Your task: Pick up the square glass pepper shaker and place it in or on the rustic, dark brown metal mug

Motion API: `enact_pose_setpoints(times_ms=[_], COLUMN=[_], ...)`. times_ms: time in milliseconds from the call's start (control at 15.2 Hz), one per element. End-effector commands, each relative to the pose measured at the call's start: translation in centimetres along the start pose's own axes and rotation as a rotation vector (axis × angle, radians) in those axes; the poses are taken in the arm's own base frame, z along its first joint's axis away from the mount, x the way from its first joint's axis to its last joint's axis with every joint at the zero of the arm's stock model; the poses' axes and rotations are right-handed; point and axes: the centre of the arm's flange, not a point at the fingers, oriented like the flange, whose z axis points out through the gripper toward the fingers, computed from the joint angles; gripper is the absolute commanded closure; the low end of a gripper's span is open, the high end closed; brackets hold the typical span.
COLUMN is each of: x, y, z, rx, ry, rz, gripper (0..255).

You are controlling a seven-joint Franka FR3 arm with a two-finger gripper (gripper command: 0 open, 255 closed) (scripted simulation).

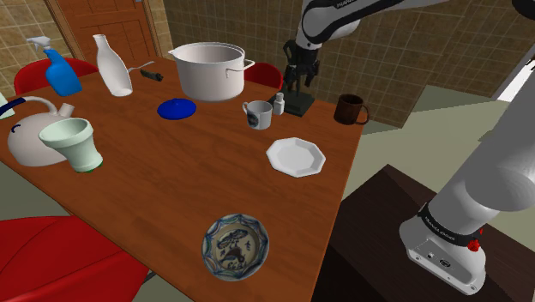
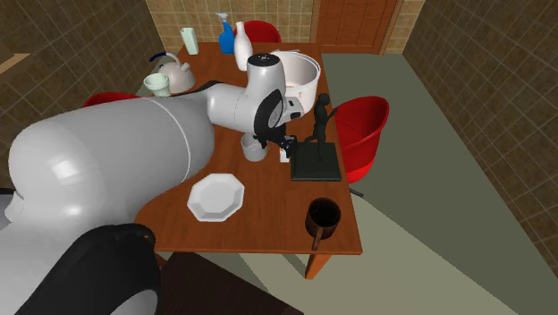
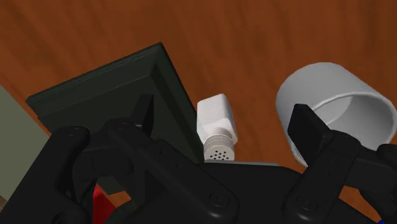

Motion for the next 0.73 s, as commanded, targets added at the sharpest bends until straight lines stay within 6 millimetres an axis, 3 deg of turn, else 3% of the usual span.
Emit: enact_pose_setpoints(times_ms=[0, 330, 660], x=[2.4, 7.9, 8.0], y=[-0.1, -1.1, -1.1], z=[1.2, 4.0, 6.2], rx=[0.004, 0.015, 0.015], ry=[0.010, 0.035, 0.035], rz=[0.000, 0.001, 0.001], gripper=[0, 0, 0])
